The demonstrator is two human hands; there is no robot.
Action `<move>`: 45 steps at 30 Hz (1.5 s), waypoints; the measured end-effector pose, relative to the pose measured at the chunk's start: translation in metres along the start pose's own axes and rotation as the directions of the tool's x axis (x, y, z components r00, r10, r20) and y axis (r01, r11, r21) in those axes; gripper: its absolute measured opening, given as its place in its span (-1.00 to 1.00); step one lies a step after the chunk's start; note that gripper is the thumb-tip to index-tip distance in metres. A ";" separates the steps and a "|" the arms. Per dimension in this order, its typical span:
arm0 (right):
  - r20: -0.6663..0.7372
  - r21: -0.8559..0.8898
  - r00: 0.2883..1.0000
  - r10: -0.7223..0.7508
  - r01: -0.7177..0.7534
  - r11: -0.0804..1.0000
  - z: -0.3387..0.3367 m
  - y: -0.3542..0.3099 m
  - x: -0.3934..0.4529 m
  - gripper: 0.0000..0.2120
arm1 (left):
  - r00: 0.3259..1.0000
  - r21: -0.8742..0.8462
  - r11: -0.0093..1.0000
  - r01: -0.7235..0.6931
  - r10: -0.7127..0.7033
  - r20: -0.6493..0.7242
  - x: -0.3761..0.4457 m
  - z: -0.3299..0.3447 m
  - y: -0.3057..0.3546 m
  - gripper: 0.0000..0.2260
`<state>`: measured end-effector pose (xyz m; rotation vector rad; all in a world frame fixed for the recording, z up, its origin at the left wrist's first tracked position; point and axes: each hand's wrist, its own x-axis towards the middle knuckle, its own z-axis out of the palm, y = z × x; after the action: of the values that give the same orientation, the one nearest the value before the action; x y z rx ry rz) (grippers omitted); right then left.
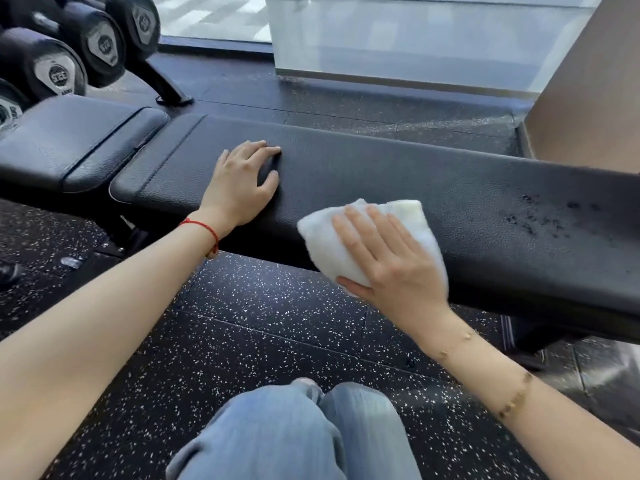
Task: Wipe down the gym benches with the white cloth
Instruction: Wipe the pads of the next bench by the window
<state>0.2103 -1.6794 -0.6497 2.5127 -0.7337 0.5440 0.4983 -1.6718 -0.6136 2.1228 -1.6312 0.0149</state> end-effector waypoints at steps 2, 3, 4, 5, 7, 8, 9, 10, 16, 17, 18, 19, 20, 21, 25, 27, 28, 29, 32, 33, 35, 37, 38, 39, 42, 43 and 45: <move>-0.065 -0.014 0.998 0.018 -0.019 1.000 -0.001 0.014 -0.028 -0.34 | 1.000 0.007 1.000 0.005 -0.005 -0.006 0.000 0.001 0.001 -0.60; -0.076 -0.020 0.997 0.030 -0.032 0.999 0.000 0.017 -0.032 -0.35 | 1.000 0.013 1.000 0.006 -0.006 -0.010 0.000 0.002 0.001 -0.60; -0.083 -0.032 0.996 0.045 -0.048 0.998 0.001 0.015 -0.029 -0.35 | 1.000 0.017 1.000 0.007 -0.007 -0.011 0.000 0.002 0.002 -0.60; -0.088 -0.047 0.995 0.056 -0.060 0.997 0.002 0.009 -0.020 -0.35 | 1.000 0.016 1.000 0.009 -0.009 -0.007 0.000 0.002 0.002 -0.59; -0.078 -0.073 0.996 0.039 -0.045 0.996 0.006 -0.015 0.010 -0.33 | 1.000 0.010 1.000 0.014 -0.014 -0.001 0.000 0.001 0.003 -0.59; -0.063 -0.089 0.998 0.024 -0.030 0.996 0.008 -0.028 0.025 -0.30 | 1.000 0.009 1.000 0.015 -0.015 0.001 0.000 0.000 0.003 -0.59; -0.054 -0.111 0.998 0.018 -0.024 0.994 0.009 -0.038 0.036 -0.28 | 1.000 0.008 1.000 0.014 -0.014 0.006 -0.001 0.000 0.003 -0.59; -0.054 -0.133 0.998 0.015 -0.022 0.991 0.009 -0.044 0.042 -0.27 | 1.000 0.007 1.000 0.009 -0.009 0.011 -0.001 -0.001 0.002 -0.59; -0.175 -0.167 0.985 -0.004 -0.026 0.986 0.001 0.007 -0.018 -0.36 | 1.000 0.011 1.000 -0.009 0.008 0.019 -0.001 -0.003 -0.001 -0.59; -0.167 -0.163 0.986 0.026 -0.053 0.985 -0.001 0.017 -0.031 -0.34 | 1.000 0.011 1.000 -0.005 0.005 0.015 -0.001 -0.002 0.000 -0.59; -0.153 -0.157 0.987 0.054 -0.079 0.984 -0.002 0.023 -0.038 -0.32 | 1.000 0.015 1.000 -0.003 0.003 0.009 -0.001 -0.001 0.002 -0.59; -0.145 -0.155 0.986 0.082 -0.105 0.982 -0.003 0.023 -0.038 -0.31 | 1.000 0.025 1.000 0.000 0.000 0.004 -0.001 0.000 0.003 -0.59; -0.133 -0.153 0.985 0.112 -0.132 0.979 -0.003 0.019 -0.031 -0.30 | 1.000 0.037 0.999 0.000 0.000 0.003 -0.001 0.000 0.004 -0.59; -0.114 -0.147 0.984 0.134 -0.150 0.978 -0.003 0.011 -0.019 -0.28 | 1.000 0.048 0.999 -0.001 0.000 0.006 -0.001 0.001 0.006 -0.59; 0.024 -0.106 0.994 0.107 -0.104 0.989 0.000 -0.043 0.045 -0.18 | 1.000 0.056 0.998 0.005 -0.007 0.023 -0.001 -0.001 0.006 -0.58; 0.078 -0.087 0.991 0.112 -0.105 0.991 -0.002 -0.051 0.054 -0.18 | 0.999 0.050 0.999 0.005 -0.007 0.033 -0.002 -0.002 0.005 -0.58; 0.090 -0.078 0.990 0.110 -0.103 0.992 -0.003 -0.048 0.048 -0.19 | 0.999 0.052 0.999 0.004 -0.006 0.037 -0.002 -0.003 0.005 -0.58; 0.095 -0.068 0.990 0.107 -0.101 0.993 -0.005 -0.041 0.039 -0.22 | 0.999 0.054 0.999 0.002 -0.005 0.041 -0.003 -0.003 0.004 -0.58; 0.073 -0.012 0.986 0.150 -0.150 0.989 -0.016 -0.004 -0.003 -0.29 | 0.999 0.051 0.999 0.007 -0.009 0.040 -0.003 -0.003 0.005 -0.58; 0.085 0.032 0.978 0.193 -0.197 0.980 -0.019 0.012 -0.017 -0.27 | 0.999 0.044 0.999 0.010 -0.011 0.033 -0.004 -0.003 0.006 -0.59; 0.169 0.113 0.944 0.283 -0.304 0.946 -0.025 0.041 -0.033 -0.22 | 1.000 0.031 0.999 0.011 -0.011 0.007 -0.005 -0.002 0.008 -0.61; 0.271 0.137 0.881 0.388 -0.434 0.890 -0.023 0.063 -0.025 -0.26 | 1.000 0.020 1.000 0.021 -0.021 -0.002 -0.005 -0.001 0.014 -0.64; 0.337 0.119 0.834 0.437 -0.498 0.859 -0.017 0.072 -0.010 -0.30 | 0.999 0.016 0.999 0.037 -0.037 0.005 -0.005 -0.001 0.019 -0.64; 0.401 0.085 0.787 0.469 -0.541 0.837 -0.009 0.078 0.010 -0.33 | 0.998 0.016 0.998 0.054 -0.054 0.016 -0.003 0.001 0.025 -0.63; 0.498 0.078 0.744 0.445 -0.550 0.832 0.010 0.075 0.065 -0.39 | 0.997 0.033 0.998 0.056 -0.058 0.056 0.001 0.009 0.052 -0.61; 0.499 0.120 0.758 0.420 -0.541 0.833 0.011 0.069 0.073 -0.40 | 0.996 0.027 0.998 0.054 -0.055 0.063 0.001 0.012 0.062 -0.60; 0.477 0.206 0.804 0.355 -0.495 0.844 0.003 0.056 0.064 -0.40 | 0.997 0.010 0.999 0.041 -0.041 0.059 -0.001 0.020 0.081 -0.60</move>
<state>0.2283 -1.7485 -0.6027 2.8100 -1.5264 0.2705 0.4184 -1.6933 -0.6036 2.1822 -1.6234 -0.0541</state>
